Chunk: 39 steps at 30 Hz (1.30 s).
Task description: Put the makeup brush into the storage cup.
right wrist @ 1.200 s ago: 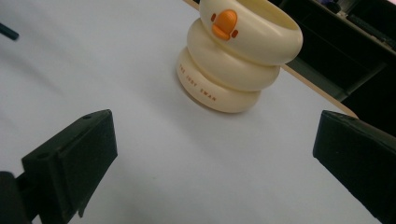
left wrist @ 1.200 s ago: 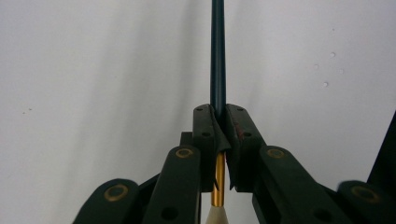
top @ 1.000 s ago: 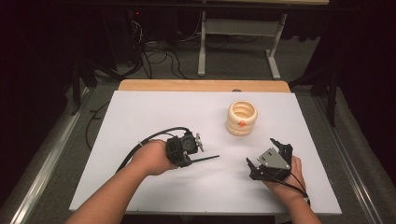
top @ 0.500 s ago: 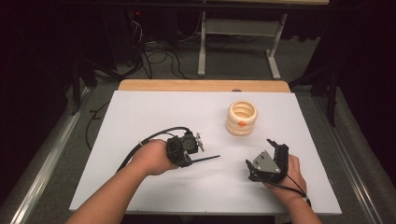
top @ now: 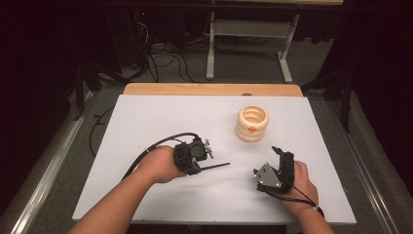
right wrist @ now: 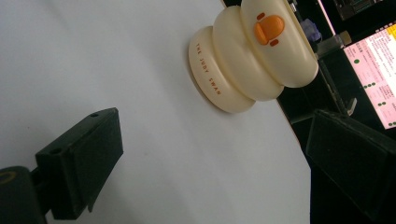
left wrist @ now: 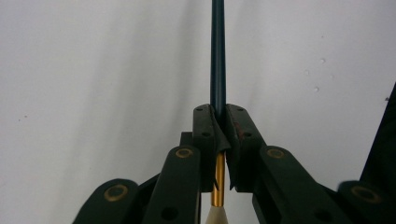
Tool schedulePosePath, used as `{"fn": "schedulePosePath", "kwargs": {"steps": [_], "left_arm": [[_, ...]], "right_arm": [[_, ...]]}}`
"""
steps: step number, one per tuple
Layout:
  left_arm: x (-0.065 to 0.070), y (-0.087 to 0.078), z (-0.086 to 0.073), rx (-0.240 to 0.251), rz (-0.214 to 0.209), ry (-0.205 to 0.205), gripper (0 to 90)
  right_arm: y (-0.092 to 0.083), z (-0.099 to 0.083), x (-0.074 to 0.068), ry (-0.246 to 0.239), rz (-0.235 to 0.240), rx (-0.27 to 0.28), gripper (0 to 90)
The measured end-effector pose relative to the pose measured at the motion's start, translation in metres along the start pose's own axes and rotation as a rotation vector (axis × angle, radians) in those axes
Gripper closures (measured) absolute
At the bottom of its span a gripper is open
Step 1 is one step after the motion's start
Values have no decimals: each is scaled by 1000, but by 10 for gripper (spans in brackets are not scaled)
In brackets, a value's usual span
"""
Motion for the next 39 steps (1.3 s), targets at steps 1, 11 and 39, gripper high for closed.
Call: {"fn": "schedulePosePath", "kwargs": {"steps": [1,11,39], "left_arm": [[0,0,0,2,1,0,832],[-1,-2,1,3,-1,-7,832],[-2,-6,20,25,-4,7,832]], "right_arm": [[0,0,0,-9,-2,2,69],[-5,10,-4,-84,-18,17,178],[-6,36,-11,-239,15,73,502]]}}
Point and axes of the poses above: each handheld gripper's, and its own axes: y roughly forward along the jaws, z roughly out of its top, x roughly to its right, the point moved 6 cm from there along y, roughly forward along the jaws, and after that the axes turned 8 degrees about z, right-handed, at the moved point
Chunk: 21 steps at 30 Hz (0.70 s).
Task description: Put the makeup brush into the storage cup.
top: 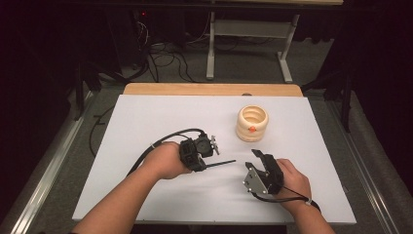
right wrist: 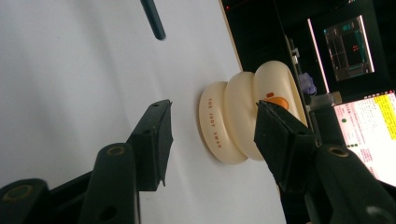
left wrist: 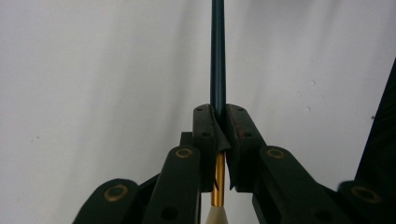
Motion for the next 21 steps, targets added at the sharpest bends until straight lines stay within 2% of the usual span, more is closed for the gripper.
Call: {"fn": "schedulePosePath", "kwargs": {"steps": [1,5,13,17,21], "left_arm": [[0,0,0,0,0,0,832],[2,2,2,-3,-4,8,832],[6,9,7,-9,-9,22,832],[9,13,10,-14,-17,31,832],[10,14,12,-11,-20,34,832]], "right_arm": [[0,0,0,0,0,0,502],[1,4,-9,-50,16,1,551],[1,7,-12,-76,29,8,606],[1,10,-16,-116,43,7,655],[1,11,-18,-133,48,6,681]]}}
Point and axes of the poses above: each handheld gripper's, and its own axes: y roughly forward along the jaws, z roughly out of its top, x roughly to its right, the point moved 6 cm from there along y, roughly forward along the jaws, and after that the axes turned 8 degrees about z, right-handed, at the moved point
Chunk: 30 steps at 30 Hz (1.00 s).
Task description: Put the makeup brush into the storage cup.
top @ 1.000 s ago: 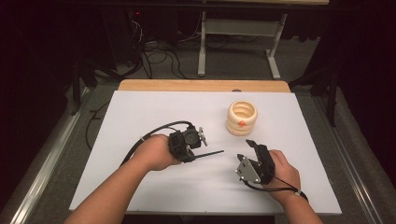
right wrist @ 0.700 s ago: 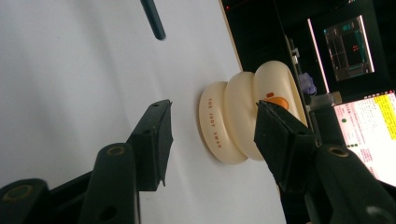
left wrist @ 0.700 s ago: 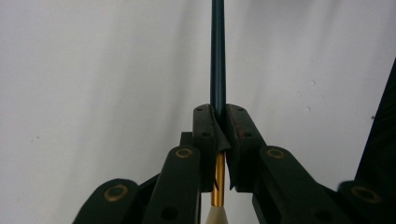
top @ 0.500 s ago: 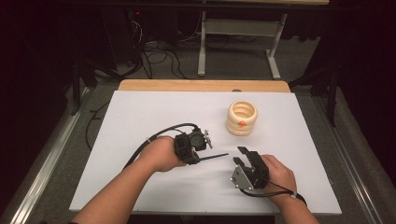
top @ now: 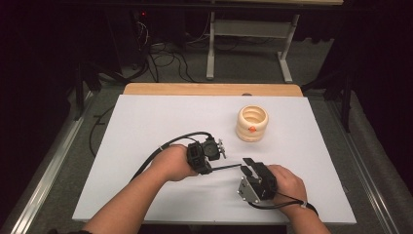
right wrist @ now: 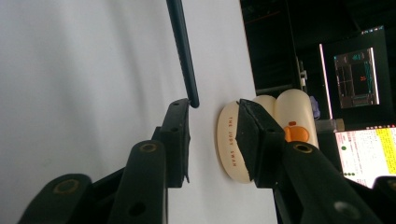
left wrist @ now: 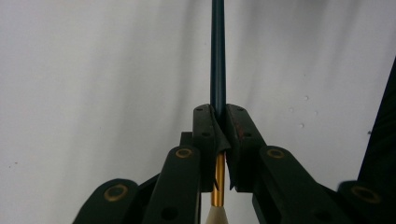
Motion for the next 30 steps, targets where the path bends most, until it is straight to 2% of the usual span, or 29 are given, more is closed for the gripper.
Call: {"fn": "schedulePosePath", "kwargs": {"steps": [12,21,23,27,29,30], "left_arm": [[2,2,5,1,0,7,832],[3,3,8,2,-2,12,832],[3,4,8,0,-1,13,832],[4,5,10,0,-4,19,832],[5,5,11,2,-5,19,832],[5,5,11,3,-6,19,832]], "right_arm": [[0,5,-5,-52,4,8,730],[0,10,-8,-73,13,16,760],[0,10,-9,-66,13,14,761],[1,12,-9,-101,16,19,774],[1,12,-9,-105,17,17,782],[1,13,-10,-92,17,23,786]]}}
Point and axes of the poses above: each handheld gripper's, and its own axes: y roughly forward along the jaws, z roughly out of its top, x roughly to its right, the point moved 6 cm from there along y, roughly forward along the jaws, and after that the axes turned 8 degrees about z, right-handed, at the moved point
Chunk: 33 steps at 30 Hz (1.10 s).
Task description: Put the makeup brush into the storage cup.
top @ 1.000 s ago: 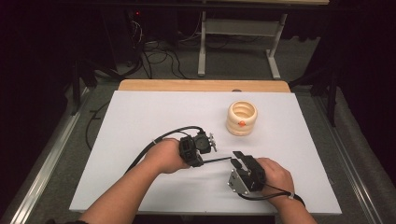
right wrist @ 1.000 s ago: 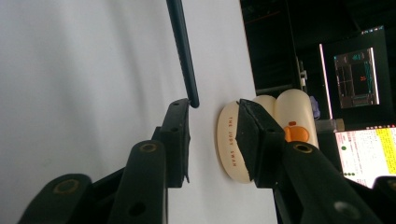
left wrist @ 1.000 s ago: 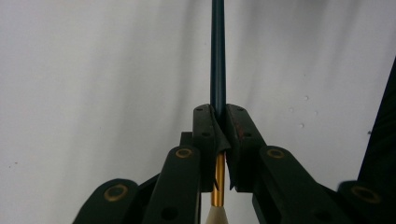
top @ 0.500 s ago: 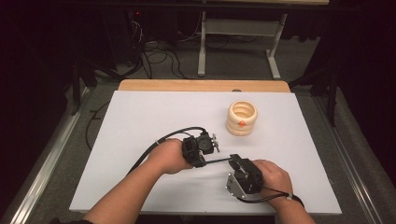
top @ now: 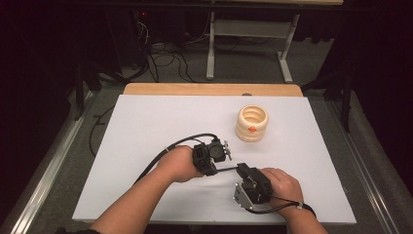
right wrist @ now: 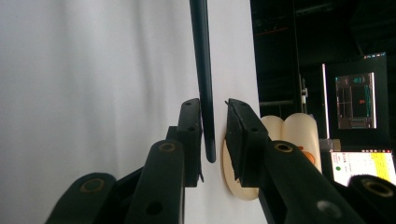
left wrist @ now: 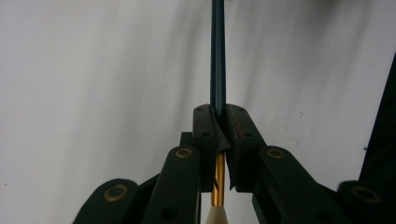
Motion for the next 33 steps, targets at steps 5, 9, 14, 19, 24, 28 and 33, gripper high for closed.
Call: {"fn": "schedulePosePath", "kwargs": {"steps": [5,9,14,19,24,28,33], "left_arm": [[0,0,0,1,0,1,832],[1,0,0,1,-2,1,832],[1,-1,1,4,-5,1,832],[1,-2,1,5,-7,-2,831],[1,-2,1,7,0,0,830],[1,-1,1,5,5,2,828],[-1,-2,0,6,20,-9,792]], "right_arm": [[0,1,-1,-12,8,1,811],[1,0,-2,-23,13,-5,835],[2,0,-2,-37,22,-12,855],[3,1,-3,-45,28,2,870],[3,1,-3,-38,26,-4,874],[3,0,-3,-45,28,-18,875],[3,0,-2,-39,25,-4,875]]}}
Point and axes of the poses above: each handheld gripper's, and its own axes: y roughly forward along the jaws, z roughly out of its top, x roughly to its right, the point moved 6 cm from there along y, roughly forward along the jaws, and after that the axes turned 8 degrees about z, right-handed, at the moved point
